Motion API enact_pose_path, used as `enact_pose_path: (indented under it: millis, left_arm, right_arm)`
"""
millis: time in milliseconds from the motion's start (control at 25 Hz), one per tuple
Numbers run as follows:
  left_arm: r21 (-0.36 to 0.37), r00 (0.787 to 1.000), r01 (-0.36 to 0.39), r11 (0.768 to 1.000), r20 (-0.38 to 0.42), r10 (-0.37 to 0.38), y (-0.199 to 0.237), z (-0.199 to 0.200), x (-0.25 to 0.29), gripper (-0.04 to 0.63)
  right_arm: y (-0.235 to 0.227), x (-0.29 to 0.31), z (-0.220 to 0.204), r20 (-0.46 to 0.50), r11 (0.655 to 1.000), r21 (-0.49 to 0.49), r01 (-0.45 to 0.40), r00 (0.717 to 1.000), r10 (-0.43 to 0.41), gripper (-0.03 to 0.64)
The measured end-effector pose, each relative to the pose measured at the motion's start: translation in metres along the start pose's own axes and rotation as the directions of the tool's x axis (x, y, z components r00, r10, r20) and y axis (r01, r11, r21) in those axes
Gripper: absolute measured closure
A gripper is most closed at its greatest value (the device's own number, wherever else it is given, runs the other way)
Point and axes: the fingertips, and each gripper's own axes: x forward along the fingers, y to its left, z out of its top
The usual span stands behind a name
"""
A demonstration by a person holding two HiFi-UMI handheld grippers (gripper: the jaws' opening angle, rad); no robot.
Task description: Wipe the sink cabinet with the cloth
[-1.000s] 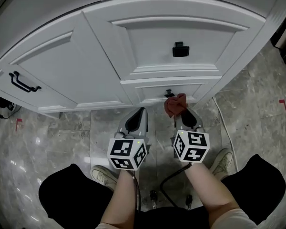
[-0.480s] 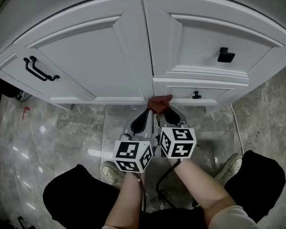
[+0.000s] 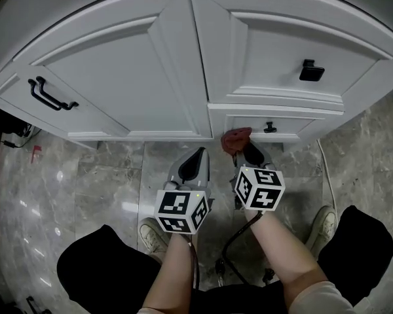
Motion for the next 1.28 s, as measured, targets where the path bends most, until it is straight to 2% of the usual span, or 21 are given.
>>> enact_pose_path:
  millis: [520, 800, 1000, 1120, 1280]
  left_arm:
    - [0.046, 0.99, 0.14, 0.989, -0.029, -0.139, -0.088, -0.012, 0.049, 0.595]
    - [0.03, 0.99, 0.143, 0.989, -0.006, -0.143, -0.107, -0.009, 0.061, 0.595]
    - [0.032, 0.989, 0.15, 0.988, -0.018, -0.15, -0.115, -0.013, 0.064, 0.595]
    - [0.033, 0.987, 0.159, 0.987, -0.021, -0.159, -0.119, -0.01, 0.061, 0.595]
    - [0.016, 0.989, 0.148, 0.989, 0.029, -0.148, -0.119, 0.015, 0.043, 0.595]
  right_arm:
    - [-0.103, -0.041, 0.017, 0.01, 0.989, 0.02, 0.148, 0.989, -0.148, 0.529]
    - [-0.153, -0.064, 0.026, 0.018, 0.972, 0.052, 0.23, 0.973, -0.231, 0.529]
    - [-0.198, -0.087, 0.033, 0.025, 0.939, 0.103, 0.328, 0.943, -0.332, 0.529]
    - [-0.196, -0.1, 0.046, 0.057, 0.939, 0.091, 0.331, 0.94, -0.336, 0.529]
    - [-0.161, -0.12, 0.066, 0.111, 0.959, 0.029, 0.282, 0.953, -0.283, 0.529]
